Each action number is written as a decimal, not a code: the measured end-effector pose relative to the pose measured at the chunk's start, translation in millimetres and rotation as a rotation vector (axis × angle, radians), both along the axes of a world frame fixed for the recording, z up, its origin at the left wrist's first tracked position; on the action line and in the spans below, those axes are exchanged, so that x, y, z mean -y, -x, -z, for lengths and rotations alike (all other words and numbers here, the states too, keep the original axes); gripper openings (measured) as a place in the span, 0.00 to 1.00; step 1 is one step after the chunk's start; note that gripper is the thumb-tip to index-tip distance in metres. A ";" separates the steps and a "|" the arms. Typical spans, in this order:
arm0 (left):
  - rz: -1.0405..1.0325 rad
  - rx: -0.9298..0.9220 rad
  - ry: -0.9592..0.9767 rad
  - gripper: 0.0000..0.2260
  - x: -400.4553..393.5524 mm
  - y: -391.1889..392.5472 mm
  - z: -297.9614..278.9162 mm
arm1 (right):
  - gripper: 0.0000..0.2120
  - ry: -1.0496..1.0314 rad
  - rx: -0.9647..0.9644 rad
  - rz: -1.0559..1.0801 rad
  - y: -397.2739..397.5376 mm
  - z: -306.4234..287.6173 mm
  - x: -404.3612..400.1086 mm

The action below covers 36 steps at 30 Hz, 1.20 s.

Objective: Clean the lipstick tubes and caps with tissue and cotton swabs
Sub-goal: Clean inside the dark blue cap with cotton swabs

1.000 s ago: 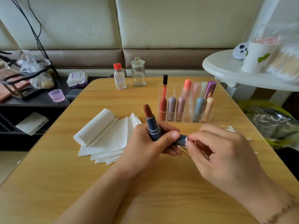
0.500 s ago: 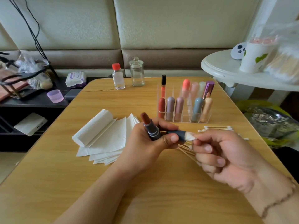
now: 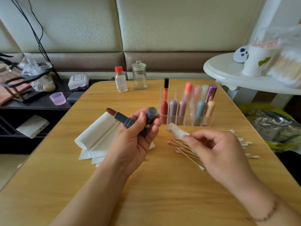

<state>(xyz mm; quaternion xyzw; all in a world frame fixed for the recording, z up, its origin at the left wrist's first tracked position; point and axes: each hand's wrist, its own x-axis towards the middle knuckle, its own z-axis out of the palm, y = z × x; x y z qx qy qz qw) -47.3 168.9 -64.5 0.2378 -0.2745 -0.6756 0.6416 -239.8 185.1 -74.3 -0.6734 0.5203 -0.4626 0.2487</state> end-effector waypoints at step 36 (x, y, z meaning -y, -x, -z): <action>0.305 0.389 0.374 0.22 -17.4 23.8 13.9 | 0.10 -0.084 0.403 -0.450 -29.7 -4.1 -20.3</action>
